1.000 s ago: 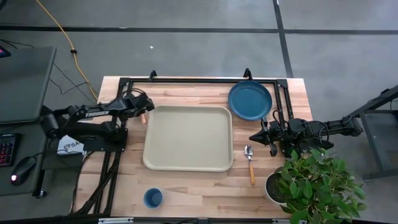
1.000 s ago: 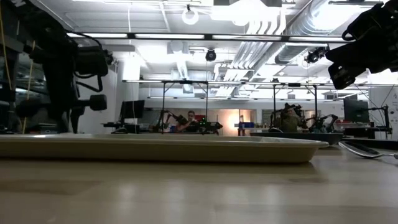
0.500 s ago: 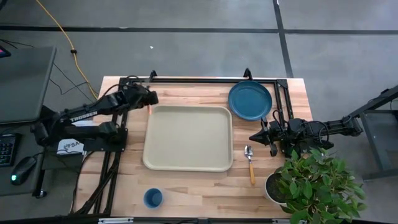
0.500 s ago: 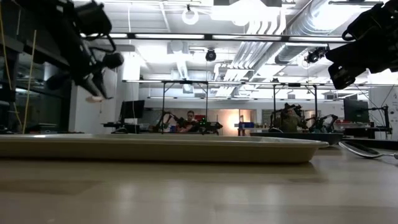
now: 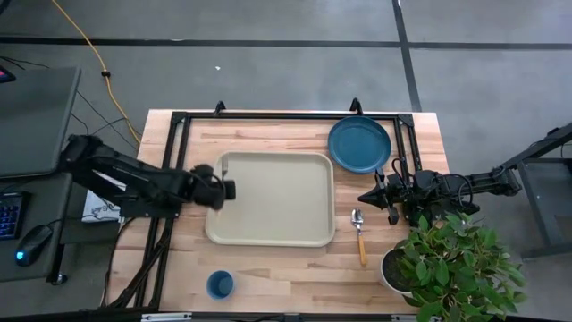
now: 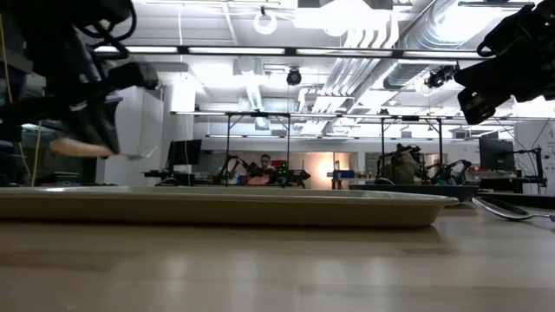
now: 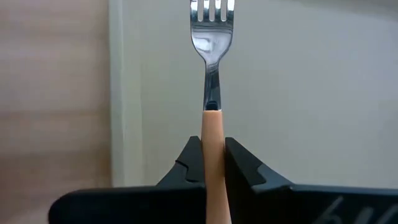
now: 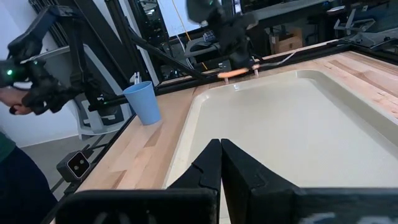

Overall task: Pick and place plate/cup/fork/spoon on tray
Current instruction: Put the orange fork on the gray serving tray, then put the yellow spoon to the right of the orange fork on the gray serving tray

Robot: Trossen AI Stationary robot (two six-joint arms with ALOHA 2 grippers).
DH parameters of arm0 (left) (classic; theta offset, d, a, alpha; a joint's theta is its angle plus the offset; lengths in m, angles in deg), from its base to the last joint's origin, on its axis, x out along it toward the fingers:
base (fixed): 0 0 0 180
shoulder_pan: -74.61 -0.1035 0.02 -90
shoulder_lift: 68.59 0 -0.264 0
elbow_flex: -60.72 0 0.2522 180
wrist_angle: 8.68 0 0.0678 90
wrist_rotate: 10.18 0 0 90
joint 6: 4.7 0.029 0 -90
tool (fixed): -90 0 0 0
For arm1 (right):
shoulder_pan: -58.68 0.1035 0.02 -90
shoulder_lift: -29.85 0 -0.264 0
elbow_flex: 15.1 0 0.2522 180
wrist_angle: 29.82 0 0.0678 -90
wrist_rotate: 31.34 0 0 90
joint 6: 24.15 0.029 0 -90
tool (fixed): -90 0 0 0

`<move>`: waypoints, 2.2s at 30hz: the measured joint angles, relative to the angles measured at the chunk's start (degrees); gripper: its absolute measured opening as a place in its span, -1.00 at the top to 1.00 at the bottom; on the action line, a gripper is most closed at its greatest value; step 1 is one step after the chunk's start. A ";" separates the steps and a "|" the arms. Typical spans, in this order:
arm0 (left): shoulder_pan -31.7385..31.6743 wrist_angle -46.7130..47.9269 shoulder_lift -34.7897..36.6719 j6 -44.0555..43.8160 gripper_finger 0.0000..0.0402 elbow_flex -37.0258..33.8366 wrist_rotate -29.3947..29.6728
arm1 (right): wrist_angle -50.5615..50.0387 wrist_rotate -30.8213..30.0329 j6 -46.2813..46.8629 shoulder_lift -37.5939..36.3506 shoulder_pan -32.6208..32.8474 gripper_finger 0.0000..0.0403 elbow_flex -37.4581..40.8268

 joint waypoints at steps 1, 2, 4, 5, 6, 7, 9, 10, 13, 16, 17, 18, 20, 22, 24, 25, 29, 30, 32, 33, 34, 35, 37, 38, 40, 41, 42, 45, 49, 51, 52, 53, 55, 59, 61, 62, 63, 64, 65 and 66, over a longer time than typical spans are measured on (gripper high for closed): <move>0.98 -0.13 -1.74 -1.44 1.00 0.00 -0.50 | 0.00 0.00 0.00 -0.01 0.00 1.00 0.00; 1.59 -0.23 -3.45 -2.44 1.00 0.01 -1.30 | 0.00 0.02 0.00 0.00 0.01 1.00 -0.01; 2.13 -0.30 -6.70 -3.13 1.00 0.46 -3.46 | 0.00 0.00 0.00 -0.01 0.00 1.00 -0.01; 2.22 -0.35 -8.20 -3.19 1.00 0.97 -4.44 | 0.00 0.02 0.00 0.00 0.00 1.00 -0.02; 2.36 -0.43 -9.36 -3.26 1.00 1.57 -4.77 | 0.00 0.02 0.00 0.00 0.00 1.00 0.01; 2.51 -0.47 -10.50 -3.28 1.00 2.25 -4.89 | 0.00 0.00 0.00 0.00 0.00 1.00 0.00; 2.47 -0.70 -12.15 -3.29 1.00 3.27 -4.79 | 0.00 0.02 0.00 0.00 0.00 1.00 -0.01; 2.22 -0.71 -12.84 -3.30 0.99 3.65 -4.69 | 0.00 0.02 0.00 -0.02 0.00 1.00 0.01; 1.43 -0.70 -14.89 -3.58 0.99 3.91 -4.74 | 0.00 0.02 0.00 0.00 -0.01 1.00 0.01; 0.98 -0.71 -16.75 -3.75 0.98 3.91 -4.74 | 0.00 0.01 0.00 0.00 0.00 1.00 0.00; 0.87 -0.85 -17.40 -3.77 0.98 3.91 -4.82 | 0.00 0.00 0.00 -0.01 -0.02 1.00 0.00; 0.74 -1.05 -18.00 -3.79 0.98 3.91 -5.07 | 0.00 0.02 0.00 0.00 0.00 1.00 0.01; 0.58 -2.00 -19.11 -3.76 0.98 3.91 -5.40 | 0.00 0.01 0.00 -0.02 0.01 1.00 -0.02; 0.58 -2.65 -20.27 -3.73 0.98 3.91 -5.69 | 0.00 0.00 0.00 0.00 0.01 1.00 0.00; 0.60 -3.27 -21.11 -3.04 0.98 3.90 -5.85 | 0.00 0.02 -0.01 0.00 0.00 1.00 -0.01; 0.60 -3.44 -21.49 -2.75 0.97 3.95 -5.83 | 0.00 -0.01 -0.01 -0.02 0.01 1.00 -0.02; 0.64 -3.40 -22.04 -2.30 0.93 4.04 -5.83 | 0.00 0.02 0.00 0.00 0.01 1.00 0.01; 0.64 -3.40 -22.06 -2.26 0.90 4.04 -5.83 | 0.00 0.01 -0.02 -0.02 -0.01 1.00 0.00; 0.64 -3.36 -22.08 -2.21 0.81 4.00 -5.84 | 0.00 0.02 0.00 -0.02 0.00 1.00 -0.02; 0.62 -3.24 -22.01 -2.23 0.76 3.97 -5.91 | 0.00 0.01 -0.02 0.00 0.01 1.00 0.01; 0.60 -3.18 -21.97 -2.23 0.70 3.93 -6.03 | 0.00 0.01 0.00 0.00 -0.01 1.00 -0.02; 0.60 -3.21 -21.97 -2.23 0.64 3.93 -6.05 | 0.00 -0.01 0.00 -0.01 0.00 1.00 -0.01; 0.60 -3.12 -21.92 -2.23 0.53 3.93 -6.13 | 0.00 0.02 0.00 -0.01 0.01 1.00 -0.02; 0.60 -3.07 -21.85 -2.23 0.48 3.93 -6.26 | 0.00 0.01 -0.01 -0.01 0.01 1.00 0.01; 0.58 -3.04 -21.78 -2.20 0.38 3.93 -6.60 | 0.00 0.00 0.00 -0.01 0.00 1.00 0.00; 0.58 -2.77 -21.52 -1.99 0.34 3.92 -6.90 | 0.00 -0.01 -0.01 -0.01 -0.02 1.00 -0.02; 0.56 -2.24 -20.93 -1.54 0.30 3.91 -7.52 | 0.00 0.00 0.00 0.00 -0.01 1.00 -0.02; -0.04 -0.02 -19.29 -0.62 0.21 3.80 -9.61 | 0.00 0.02 0.00 0.00 0.01 1.00 -0.02; -1.57 3.94 -14.37 0.42 0.15 3.82 -9.43 | 0.00 0.01 0.00 -0.04 -0.01 1.00 -0.02; -2.26 4.96 -11.01 1.82 0.14 3.82 -8.40 | 0.00 0.00 0.00 -0.07 0.01 1.00 -0.02; -2.57 4.96 -9.49 2.64 0.14 3.82 -7.46 | 0.00 0.02 0.00 -0.07 0.00 1.00 -0.02; -2.86 4.94 -7.90 3.41 0.14 3.82 -6.63 | 0.00 0.01 0.00 -0.07 0.00 1.00 0.00; -3.52 4.35 -4.77 5.29 0.14 3.86 -5.38 | 0.00 0.01 0.00 -0.07 0.00 1.00 -0.02; -4.85 3.54 1.94 8.46 0.14 3.96 -4.47 | 0.00 0.02 0.00 -0.07 0.01 1.00 -0.02; -5.19 2.38 5.41 11.70 0.14 4.99 -2.76 | 0.00 0.01 0.00 -0.07 0.00 1.00 0.00; -5.28 1.68 7.08 13.98 0.14 5.84 -1.35 | 0.00 0.02 -0.01 -0.07 0.01 1.00 -0.01; -5.34 0.31 8.61 16.84 0.14 6.68 0.06 | 0.00 0.01 0.00 -0.07 0.01 1.00 -0.01; -5.41 -1.72 10.22 20.20 0.14 7.45 1.32 | 0.00 0.02 -0.01 -0.07 0.00 1.00 0.00; -5.41 -4.32 11.81 24.16 0.14 8.10 2.27 | 0.00 0.01 -0.28 -0.07 -0.01 1.00 -0.02; -5.41 -8.05 13.31 28.56 0.14 8.69 2.74 | 0.02 -0.03 -0.89 -0.07 -0.01 1.00 -0.02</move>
